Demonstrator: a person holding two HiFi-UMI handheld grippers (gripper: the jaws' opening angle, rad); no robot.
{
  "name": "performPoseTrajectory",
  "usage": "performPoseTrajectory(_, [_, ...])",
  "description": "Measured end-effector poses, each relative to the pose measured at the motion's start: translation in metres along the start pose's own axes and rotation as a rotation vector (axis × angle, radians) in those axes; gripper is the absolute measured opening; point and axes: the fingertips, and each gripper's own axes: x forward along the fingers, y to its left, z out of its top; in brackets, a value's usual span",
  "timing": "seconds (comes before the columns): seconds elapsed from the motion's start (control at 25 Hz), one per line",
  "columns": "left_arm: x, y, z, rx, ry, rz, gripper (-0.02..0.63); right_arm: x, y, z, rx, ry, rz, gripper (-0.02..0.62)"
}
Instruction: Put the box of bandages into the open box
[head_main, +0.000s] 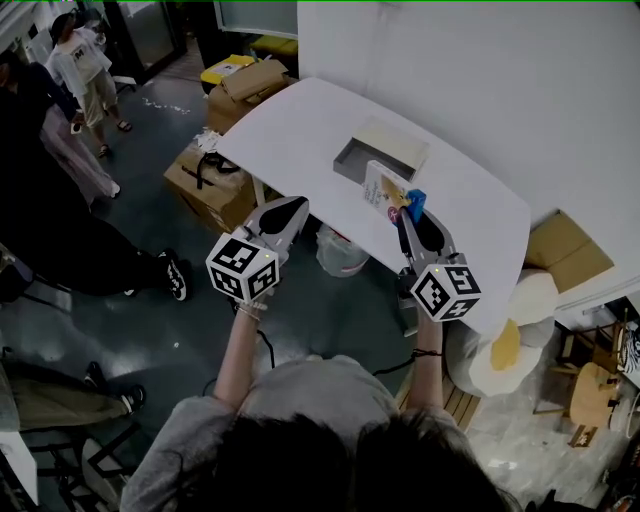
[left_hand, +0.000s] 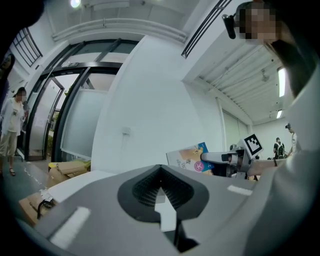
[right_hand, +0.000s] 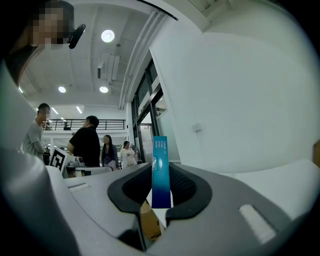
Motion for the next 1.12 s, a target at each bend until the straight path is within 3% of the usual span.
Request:
performPoseTrajectory(0.56, [0.029, 0.033, -0.007, -0.039, 0.004, -0.008, -0.006, 0.044, -0.020, -0.009, 0.012, 0.036, -0.021, 0.101])
performPoseTrajectory(1.12, [0.114, 0.069, -0.004, -0.053, 0.014, -0.023, -0.006, 0.114, -0.075, -0.005, 0.026, 0.081, 0.005, 0.101])
